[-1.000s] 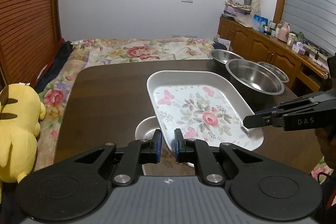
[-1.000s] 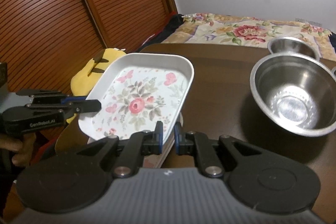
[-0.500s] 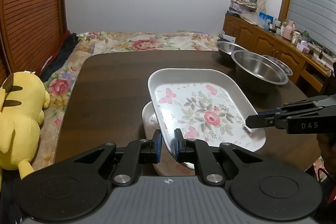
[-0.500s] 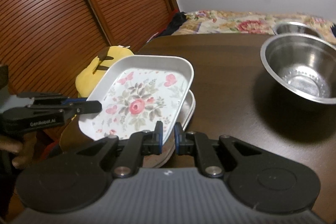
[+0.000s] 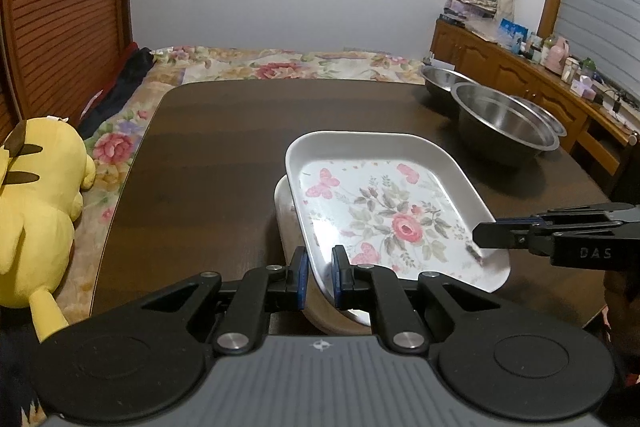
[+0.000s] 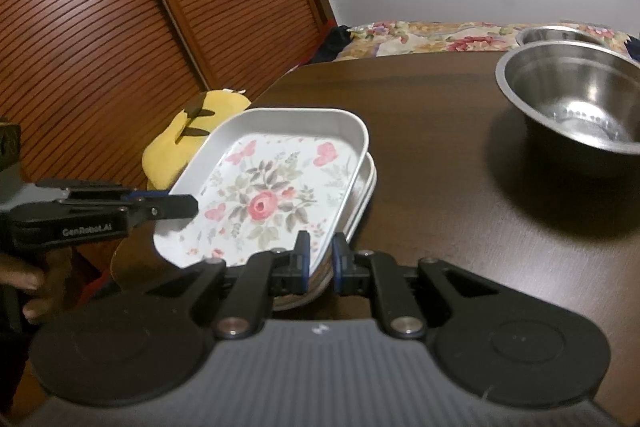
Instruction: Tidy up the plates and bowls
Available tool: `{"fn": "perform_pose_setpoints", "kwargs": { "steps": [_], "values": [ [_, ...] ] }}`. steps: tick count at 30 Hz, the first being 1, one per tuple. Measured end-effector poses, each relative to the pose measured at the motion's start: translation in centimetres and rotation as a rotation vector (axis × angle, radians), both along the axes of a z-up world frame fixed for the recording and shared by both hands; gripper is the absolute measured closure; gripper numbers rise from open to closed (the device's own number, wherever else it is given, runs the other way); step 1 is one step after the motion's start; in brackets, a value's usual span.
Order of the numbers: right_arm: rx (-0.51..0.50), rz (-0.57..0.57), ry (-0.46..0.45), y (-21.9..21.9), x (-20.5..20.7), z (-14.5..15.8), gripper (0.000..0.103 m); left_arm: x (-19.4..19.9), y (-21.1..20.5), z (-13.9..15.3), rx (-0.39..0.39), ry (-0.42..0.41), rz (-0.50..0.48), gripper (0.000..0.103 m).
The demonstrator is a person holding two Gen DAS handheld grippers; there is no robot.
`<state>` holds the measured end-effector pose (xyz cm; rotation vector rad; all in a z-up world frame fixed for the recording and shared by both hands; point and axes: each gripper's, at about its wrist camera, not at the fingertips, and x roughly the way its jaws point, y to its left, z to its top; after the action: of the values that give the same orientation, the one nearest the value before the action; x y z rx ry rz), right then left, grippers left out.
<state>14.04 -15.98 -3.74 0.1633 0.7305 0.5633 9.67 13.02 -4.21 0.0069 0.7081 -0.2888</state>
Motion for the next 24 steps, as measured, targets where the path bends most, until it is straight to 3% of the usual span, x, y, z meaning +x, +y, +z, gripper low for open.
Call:
{"fn": "perform_pose_setpoints", "kwargs": {
  "steps": [7,15,24],
  "values": [
    [0.034,-0.044,-0.050,0.0,-0.9,-0.3,0.089,0.0,0.1,-0.5,0.010,-0.016,0.018,0.089],
    [-0.011,-0.064,-0.126,0.6,-1.9,-0.6,0.089,-0.2,0.5,-1.0,0.003,-0.027,0.031,0.089],
    [0.016,-0.078,-0.132,0.1,-1.9,-0.9,0.089,-0.5,0.2,-1.6,0.018,-0.026,0.039,0.089]
  ]
}}
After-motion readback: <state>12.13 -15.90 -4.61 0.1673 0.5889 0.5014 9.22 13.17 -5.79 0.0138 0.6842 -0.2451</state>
